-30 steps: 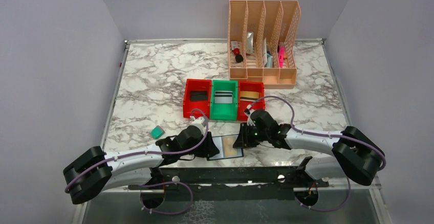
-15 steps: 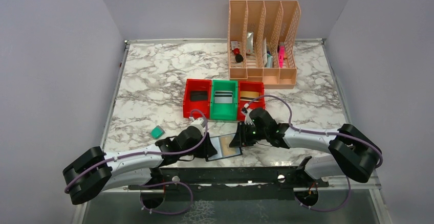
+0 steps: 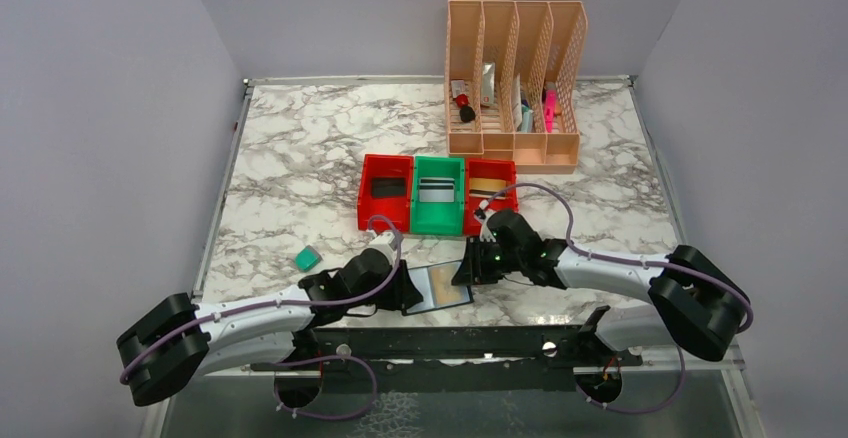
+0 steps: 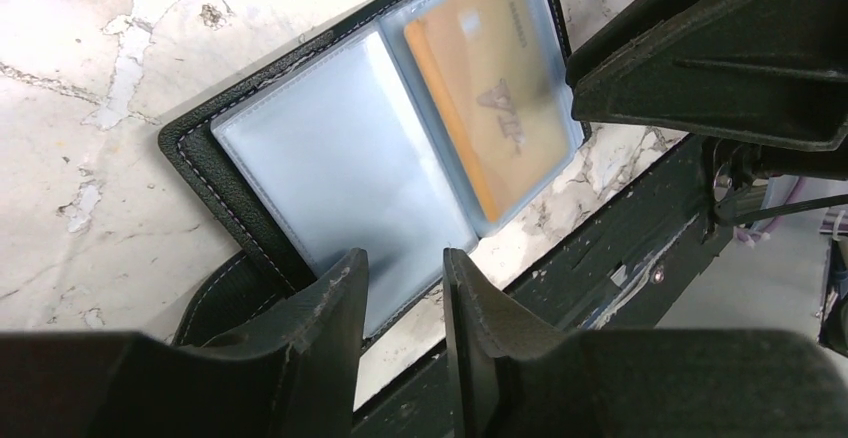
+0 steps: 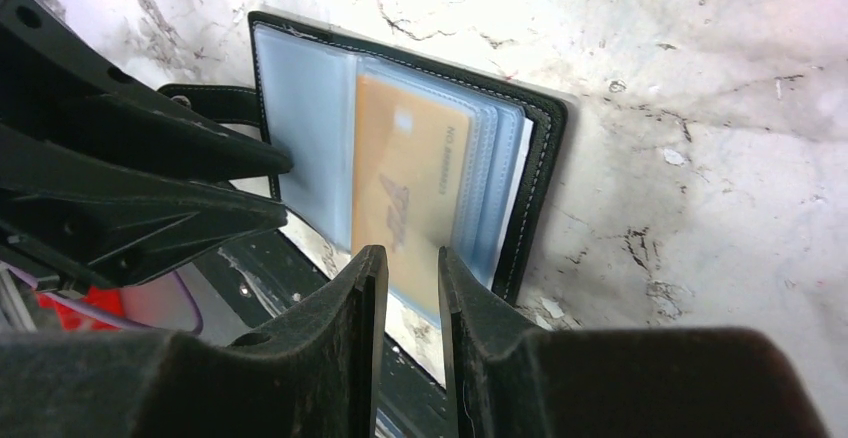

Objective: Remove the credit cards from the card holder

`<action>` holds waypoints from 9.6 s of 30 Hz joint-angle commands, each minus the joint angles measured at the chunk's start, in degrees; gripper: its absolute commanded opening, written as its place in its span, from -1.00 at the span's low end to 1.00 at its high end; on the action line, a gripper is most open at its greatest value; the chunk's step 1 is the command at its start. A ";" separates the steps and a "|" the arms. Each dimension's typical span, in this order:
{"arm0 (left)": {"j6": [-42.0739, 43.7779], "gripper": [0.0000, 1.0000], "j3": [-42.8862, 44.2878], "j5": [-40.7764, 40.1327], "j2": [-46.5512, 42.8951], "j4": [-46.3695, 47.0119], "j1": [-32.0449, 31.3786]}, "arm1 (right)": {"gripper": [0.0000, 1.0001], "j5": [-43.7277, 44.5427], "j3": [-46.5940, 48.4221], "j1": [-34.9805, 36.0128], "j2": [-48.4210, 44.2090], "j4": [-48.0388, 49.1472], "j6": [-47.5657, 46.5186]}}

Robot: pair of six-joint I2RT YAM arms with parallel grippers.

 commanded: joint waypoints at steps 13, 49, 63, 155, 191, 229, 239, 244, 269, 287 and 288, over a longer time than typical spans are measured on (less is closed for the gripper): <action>0.44 -0.27 -1.43 -2.91 -0.54 -4.49 -0.37 | -0.41 -1.82 0.67 0.38 3.97 2.59 -0.97; -0.63 -0.41 -0.32 -6.77 -9.59 -10.34 -0.44 | -0.41 -7.58 6.73 7.21 4.18 7.16 0.76; -3.87 -0.29 3.32 -16.02 -26.74 -26.47 -0.47 | -0.24 -11.47 8.46 8.85 9.52 10.14 -0.97; 1.78 -0.65 -0.11 -2.31 -0.14 -4.23 -0.48 | -0.31 5.37 3.49 9.27 12.60 10.10 10.60; 0.88 -0.70 -1.20 -4.88 -4.33 -8.62 -0.43 | -0.95 -0.21 1.42 8.65 7.44 12.62 5.54; -6.07 -0.70 -2.65 -9.58 -4.08 -8.66 -0.47 | -0.89 2.49 -0.72 8.52 11.85 17.79 13.49; -5.73 -0.70 -3.28 -9.82 -2.75 -8.30 -0.47 | -0.88 4.65 -1.62 7.69 8.61 14.27 12.36; -5.19 -0.70 -3.51 -9.13 -3.28 -7.50 -0.46 | -0.85 6.12 -2.83 7.56 7.43 14.83 12.73; -1.77 -0.72 -2.32 -4.80 -2.86 -5.04 -0.47 | -0.93 3.07 -6.96 7.11 13.33 30.97 18.85; -1.22 -0.64 -0.31 -7.80 -7.05 -10.80 -0.47 | -0.99 3.16 -7.65 4.88 0.55 20.01 13.20; -1.13 -0.61 0.05 -8.11 -7.22 -11.30 -0.47 | -0.99 3.43 -7.39 4.80 0.05 18.87 12.59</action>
